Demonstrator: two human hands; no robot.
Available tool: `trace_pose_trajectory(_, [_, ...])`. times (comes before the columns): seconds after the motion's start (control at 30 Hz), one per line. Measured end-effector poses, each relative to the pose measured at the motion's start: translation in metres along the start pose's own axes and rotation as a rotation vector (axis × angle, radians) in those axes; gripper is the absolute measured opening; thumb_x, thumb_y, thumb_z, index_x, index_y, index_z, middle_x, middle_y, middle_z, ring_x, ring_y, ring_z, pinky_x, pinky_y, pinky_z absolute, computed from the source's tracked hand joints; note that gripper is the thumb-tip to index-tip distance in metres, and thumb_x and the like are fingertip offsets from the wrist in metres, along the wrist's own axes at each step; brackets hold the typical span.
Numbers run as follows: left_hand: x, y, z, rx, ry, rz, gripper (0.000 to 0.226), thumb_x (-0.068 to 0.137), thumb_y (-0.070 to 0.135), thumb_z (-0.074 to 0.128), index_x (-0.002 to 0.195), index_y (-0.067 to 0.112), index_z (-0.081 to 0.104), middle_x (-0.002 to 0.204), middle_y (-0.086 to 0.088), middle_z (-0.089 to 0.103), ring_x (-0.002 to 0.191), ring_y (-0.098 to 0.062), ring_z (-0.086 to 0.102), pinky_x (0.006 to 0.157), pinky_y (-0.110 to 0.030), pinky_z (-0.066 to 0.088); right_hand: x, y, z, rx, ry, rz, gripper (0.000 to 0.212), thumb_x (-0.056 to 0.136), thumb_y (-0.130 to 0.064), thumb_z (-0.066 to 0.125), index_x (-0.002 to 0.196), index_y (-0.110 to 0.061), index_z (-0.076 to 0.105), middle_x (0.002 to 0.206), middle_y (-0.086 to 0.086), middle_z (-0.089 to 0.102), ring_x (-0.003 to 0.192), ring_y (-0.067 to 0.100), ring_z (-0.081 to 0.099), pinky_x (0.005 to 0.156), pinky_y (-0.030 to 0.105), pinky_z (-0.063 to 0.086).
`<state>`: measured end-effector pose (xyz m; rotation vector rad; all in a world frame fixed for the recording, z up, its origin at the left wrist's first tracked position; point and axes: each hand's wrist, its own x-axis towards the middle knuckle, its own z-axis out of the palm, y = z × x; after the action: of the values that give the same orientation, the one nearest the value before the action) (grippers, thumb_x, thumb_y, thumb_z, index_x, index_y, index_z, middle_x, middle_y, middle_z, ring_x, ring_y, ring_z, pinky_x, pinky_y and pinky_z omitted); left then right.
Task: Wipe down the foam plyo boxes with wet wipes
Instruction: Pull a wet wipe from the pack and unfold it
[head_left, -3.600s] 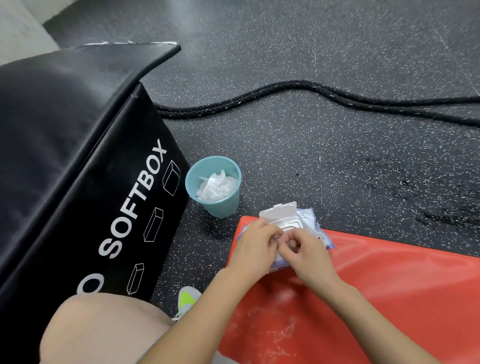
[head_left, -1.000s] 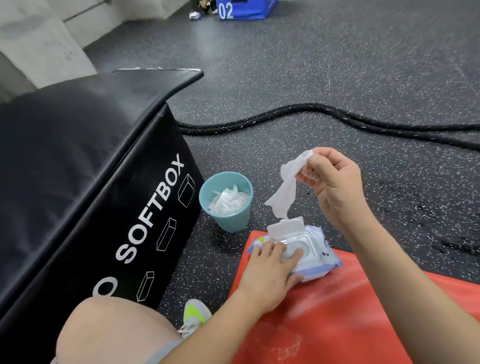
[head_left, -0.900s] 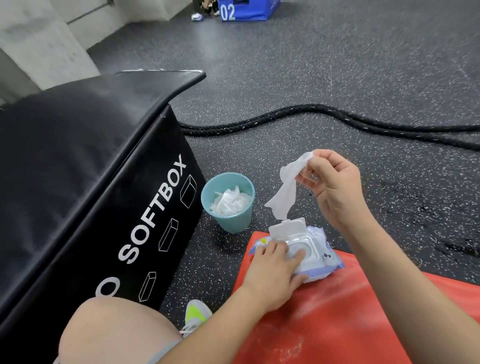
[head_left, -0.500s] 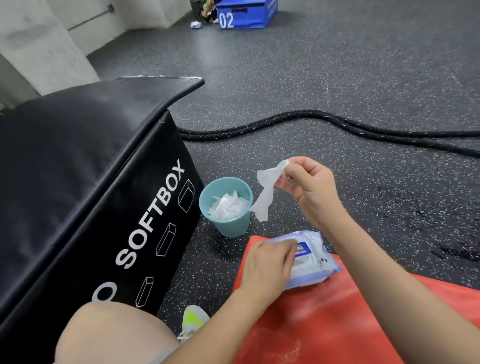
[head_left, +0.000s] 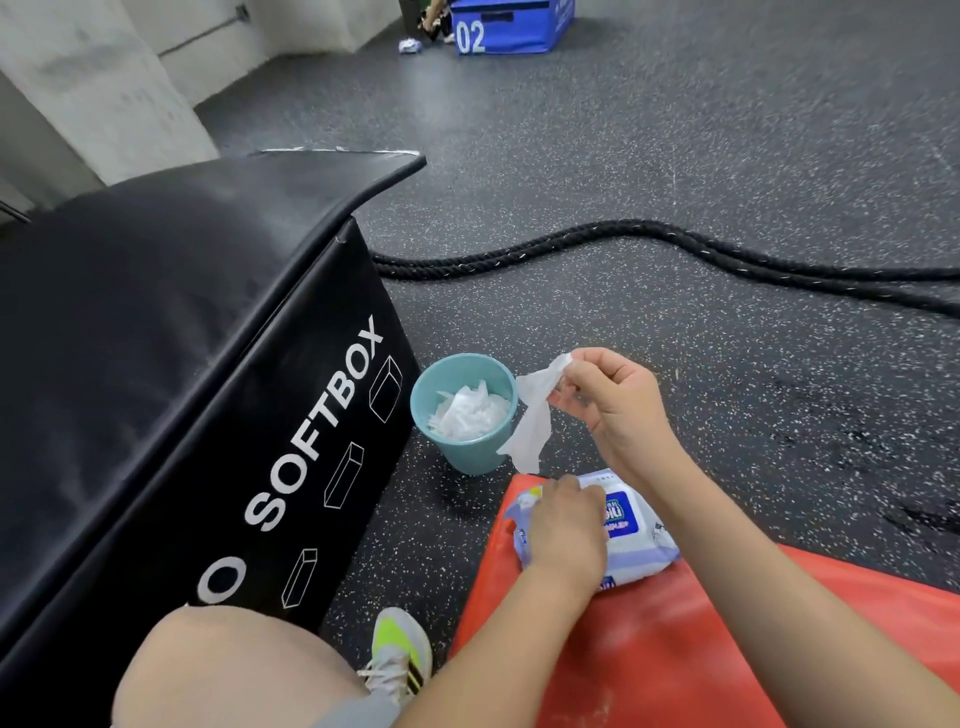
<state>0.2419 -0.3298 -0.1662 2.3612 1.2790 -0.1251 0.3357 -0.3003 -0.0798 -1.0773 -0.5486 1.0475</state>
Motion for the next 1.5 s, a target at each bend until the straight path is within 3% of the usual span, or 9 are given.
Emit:
trace_pose_trajectory(0.2, [-0.011,-0.005,-0.026,-0.003,-0.015,0.065,0.019,0.094,0.018,0.056,0.105,0.018,0.072,0.115,-0.007,0.065,0.109,-0.03,0.062,0.087,-0.035,0.05,-0.006,-0.001,0.018,-0.005,-0.042,0.028,0.014,0.088,0.008,0.063,0.08,-0.003,0.067,0.07,0.007,0.065,0.069,0.019,0.064,0.083,0.045,0.055])
trace_pose_trajectory(0.4, [-0.042,-0.056,-0.071,-0.111,0.696,0.269,0.016,0.087,0.041,0.057,0.096,0.032,0.067,0.083,0.01,0.063,0.072,-0.009,0.064,0.052,-0.026,0.051,-0.015,-0.015,0.06,-0.04,-0.144,0.018,0.021,0.084,0.003,0.068,0.071,-0.012,0.074,0.072,0.009,0.066,0.074,0.026,0.062,0.091,0.054,0.052])
trace_pose_trajectory(0.6, [-0.074,-0.094,-0.151,-0.31,1.059,0.082,0.029,0.085,0.038,0.072,0.11,0.026,0.064,0.105,0.012,0.054,0.095,-0.008,0.057,0.07,-0.03,0.053,-0.042,-0.03,0.126,-0.064,-0.265,-0.041,0.03,0.088,0.011,0.058,0.072,-0.01,0.071,0.069,0.009,0.058,0.078,0.029,0.057,0.091,0.049,0.054])
trace_pose_trajectory(0.73, [-0.108,-0.111,-0.196,-0.433,1.091,0.053,0.045,0.087,0.039,0.072,0.126,0.024,0.058,0.124,0.007,0.053,0.116,-0.012,0.046,0.102,-0.03,0.04,-0.074,-0.041,0.167,-0.142,-0.361,-0.115,0.024,0.085,0.001,0.066,0.069,-0.015,0.073,0.069,0.005,0.063,0.075,0.023,0.057,0.084,0.046,0.054])
trace_pose_trajectory(0.83, [-0.147,-0.121,-0.219,-0.517,1.045,0.036,0.01,0.092,0.028,0.071,0.101,0.029,0.07,0.096,0.014,0.068,0.093,-0.012,0.061,0.085,-0.042,0.051,-0.098,-0.05,0.192,-0.231,-0.421,-0.235,0.017,0.085,-0.005,0.069,0.073,-0.017,0.072,0.07,0.001,0.067,0.07,0.016,0.059,0.072,0.034,0.048])
trace_pose_trajectory(0.93, [-0.191,-0.133,-0.239,-0.651,1.079,0.016,0.017,0.09,0.014,0.066,0.091,0.03,0.071,0.076,0.011,0.069,0.072,-0.012,0.06,0.069,-0.036,0.052,-0.123,-0.054,0.218,-0.348,-0.505,-0.372,0.011,0.086,-0.014,0.075,0.095,-0.015,0.068,0.091,-0.007,0.069,0.083,0.008,0.062,0.075,0.025,0.05])
trace_pose_trajectory(1.07, [-0.248,-0.148,-0.269,-0.817,1.106,0.008,0.025,0.093,0.017,0.064,0.069,0.013,0.06,0.059,-0.002,0.048,0.059,-0.013,0.04,0.058,-0.033,0.038,-0.147,-0.055,0.253,-0.484,-0.781,-0.268,0.06,0.076,-0.037,0.084,0.129,-0.032,0.058,0.123,-0.005,0.066,0.113,0.014,0.065,0.095,0.034,0.054])
trace_pose_trajectory(1.27, [-0.337,-0.175,-0.299,-0.934,1.157,-0.031,0.017,0.09,0.024,0.073,0.078,0.012,0.071,0.078,-0.018,0.068,0.067,-0.017,0.058,0.064,-0.042,0.052,-0.19,-0.063,0.3,-0.436,-0.977,-0.157,0.034,0.08,-0.029,0.084,0.102,-0.007,0.07,0.098,0.022,0.069,0.086,0.027,0.065,0.079,0.043,0.047])
trace_pose_trajectory(1.5, [-0.42,-0.201,-0.298,-1.051,1.247,-0.032,0.029,0.081,0.028,0.085,0.076,0.01,0.064,0.074,-0.004,0.067,0.069,-0.015,0.064,0.058,-0.029,0.049,-0.244,-0.067,0.343,-0.24,-1.05,-0.082,0.028,0.081,-0.031,0.081,0.091,-0.012,0.063,0.092,0.01,0.069,0.085,0.023,0.066,0.071,0.032,0.051])
